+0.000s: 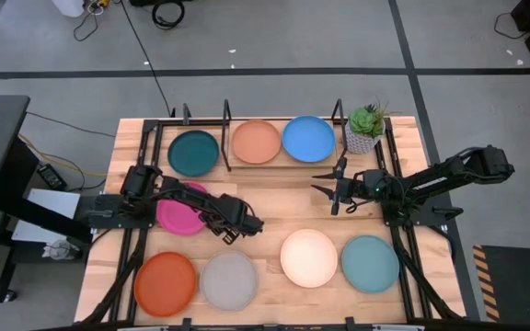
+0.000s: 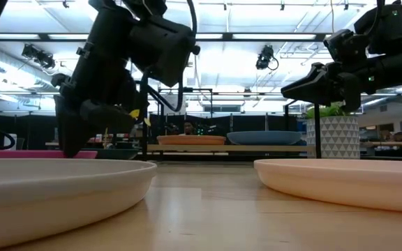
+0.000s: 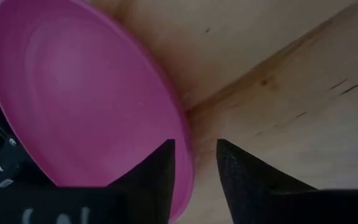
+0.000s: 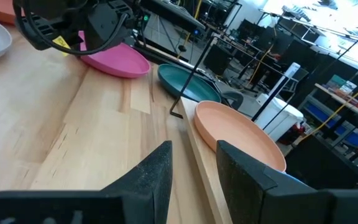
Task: Place and stack plates onto a shelf
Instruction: Stack the pink plate on top of the blue plate on the shelf
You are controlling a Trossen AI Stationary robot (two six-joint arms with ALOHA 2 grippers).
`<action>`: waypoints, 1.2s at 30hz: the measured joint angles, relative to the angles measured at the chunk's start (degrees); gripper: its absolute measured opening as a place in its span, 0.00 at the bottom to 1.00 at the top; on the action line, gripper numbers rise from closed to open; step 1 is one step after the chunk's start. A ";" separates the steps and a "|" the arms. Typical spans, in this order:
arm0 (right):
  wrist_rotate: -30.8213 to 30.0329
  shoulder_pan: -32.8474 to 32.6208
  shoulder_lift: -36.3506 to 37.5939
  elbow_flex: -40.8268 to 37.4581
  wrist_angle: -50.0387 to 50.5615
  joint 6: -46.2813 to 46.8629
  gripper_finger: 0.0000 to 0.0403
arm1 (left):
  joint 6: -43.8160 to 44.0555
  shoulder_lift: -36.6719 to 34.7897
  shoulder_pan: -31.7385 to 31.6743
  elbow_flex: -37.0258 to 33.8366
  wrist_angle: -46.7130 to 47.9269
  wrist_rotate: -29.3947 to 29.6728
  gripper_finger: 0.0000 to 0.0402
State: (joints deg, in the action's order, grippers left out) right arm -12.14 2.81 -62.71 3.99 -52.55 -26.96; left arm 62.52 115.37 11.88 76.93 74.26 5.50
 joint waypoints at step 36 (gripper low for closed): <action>0.54 0.00 0.00 0.00 2.11 3.18 0.32 | -28.88 0.04 1.27 24.68 7.15 -7.56 0.04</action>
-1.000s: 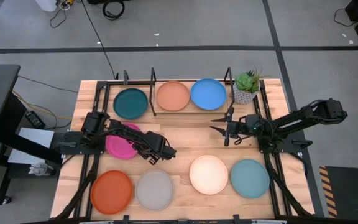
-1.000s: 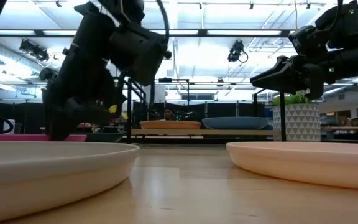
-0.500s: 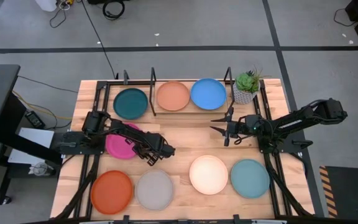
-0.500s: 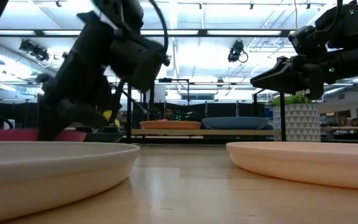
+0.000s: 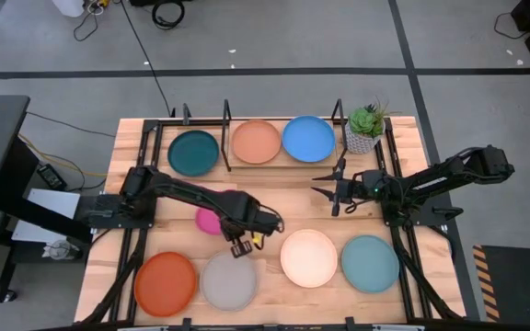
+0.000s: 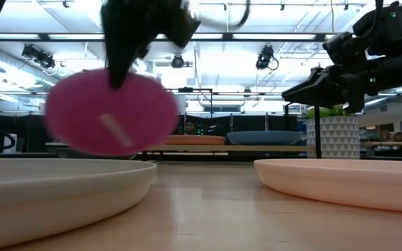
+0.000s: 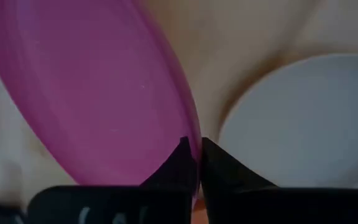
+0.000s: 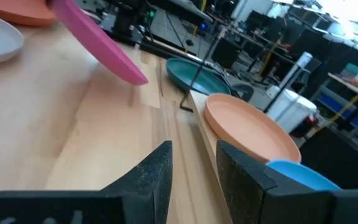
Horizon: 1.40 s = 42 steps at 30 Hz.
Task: Place and stack plates onto a shelf
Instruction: Stack the pink plate on top of the blue plate on the shelf
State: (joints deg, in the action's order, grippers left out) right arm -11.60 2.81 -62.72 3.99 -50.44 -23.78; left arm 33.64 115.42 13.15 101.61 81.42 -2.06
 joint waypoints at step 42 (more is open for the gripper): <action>-17.15 -25.49 2.32 0.00 14.60 23.88 0.32 | -88.06 8.55 -22.70 4.80 -42.04 18.06 0.05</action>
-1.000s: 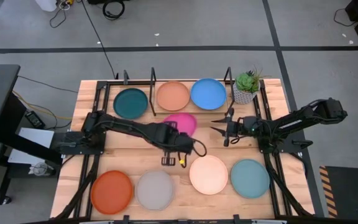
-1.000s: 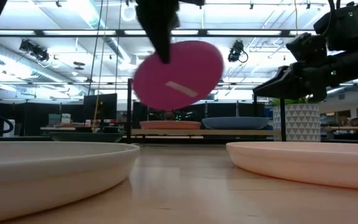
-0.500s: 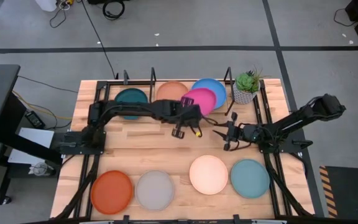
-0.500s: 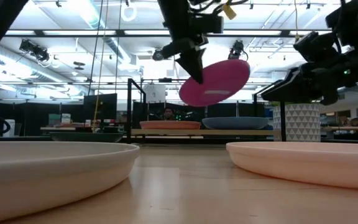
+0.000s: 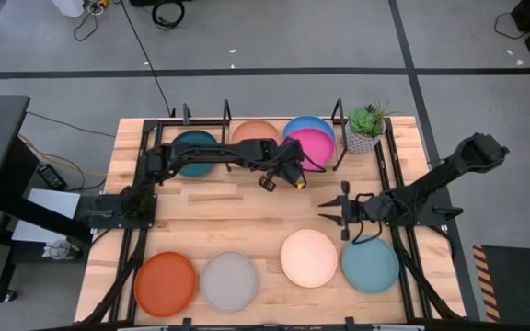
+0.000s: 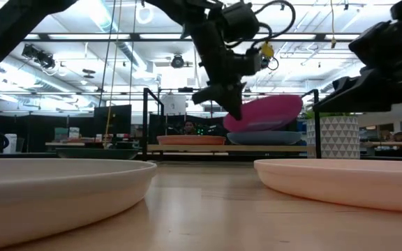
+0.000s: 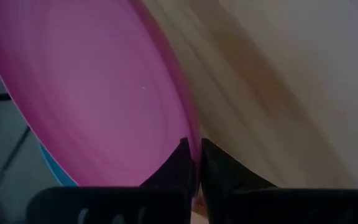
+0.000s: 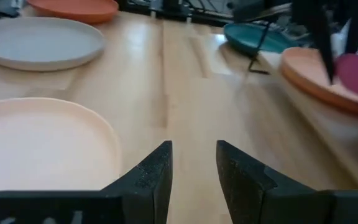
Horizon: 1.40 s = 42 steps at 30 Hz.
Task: Place and stack plates onto a shelf
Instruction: Stack the pink plate on top of the blue plate on the shelf, then stack the gray plate on top of the brown plate on the shelf
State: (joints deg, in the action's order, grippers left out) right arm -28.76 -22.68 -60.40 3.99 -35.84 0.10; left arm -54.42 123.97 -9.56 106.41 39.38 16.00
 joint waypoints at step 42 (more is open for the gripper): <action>-24.40 -12.16 -0.35 -0.02 -1.82 -7.81 0.32 | 28.55 0.43 0.99 0.18 4.63 5.34 0.35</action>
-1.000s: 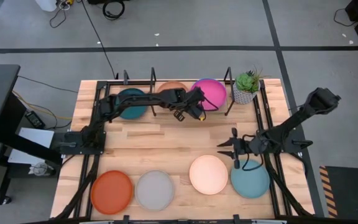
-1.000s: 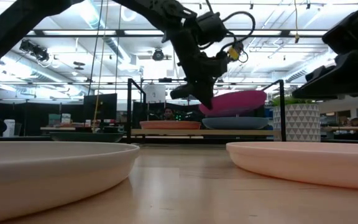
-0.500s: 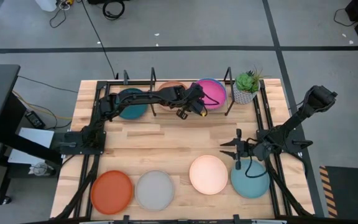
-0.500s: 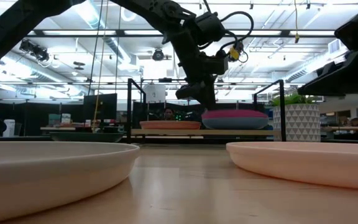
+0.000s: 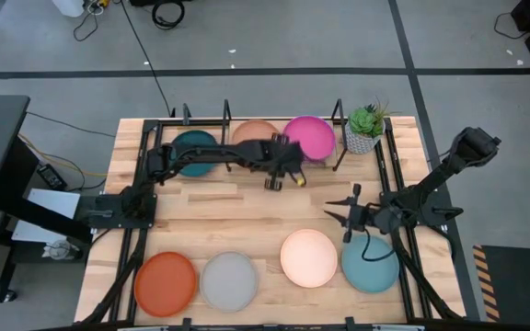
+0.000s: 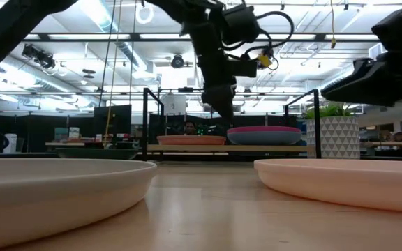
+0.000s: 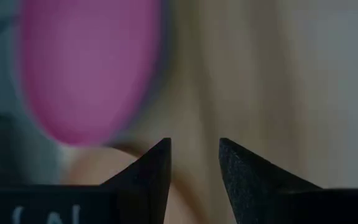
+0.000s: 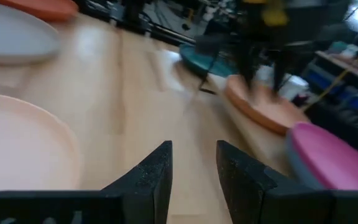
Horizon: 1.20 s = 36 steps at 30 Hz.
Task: Place and stack plates onto a shelf
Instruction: Stack the gray plate on top of the brown plate on the shelf
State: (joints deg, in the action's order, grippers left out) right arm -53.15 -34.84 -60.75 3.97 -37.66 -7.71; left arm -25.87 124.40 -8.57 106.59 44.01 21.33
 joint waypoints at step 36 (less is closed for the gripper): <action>33.47 33.52 0.00 0.00 -15.08 -20.50 0.32 | 52.55 0.12 31.38 -0.20 23.44 -16.43 0.35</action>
State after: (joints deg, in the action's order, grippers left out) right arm -19.68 -1.32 -60.75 3.97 -52.74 -28.21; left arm 26.69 124.52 22.81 106.39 67.45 4.90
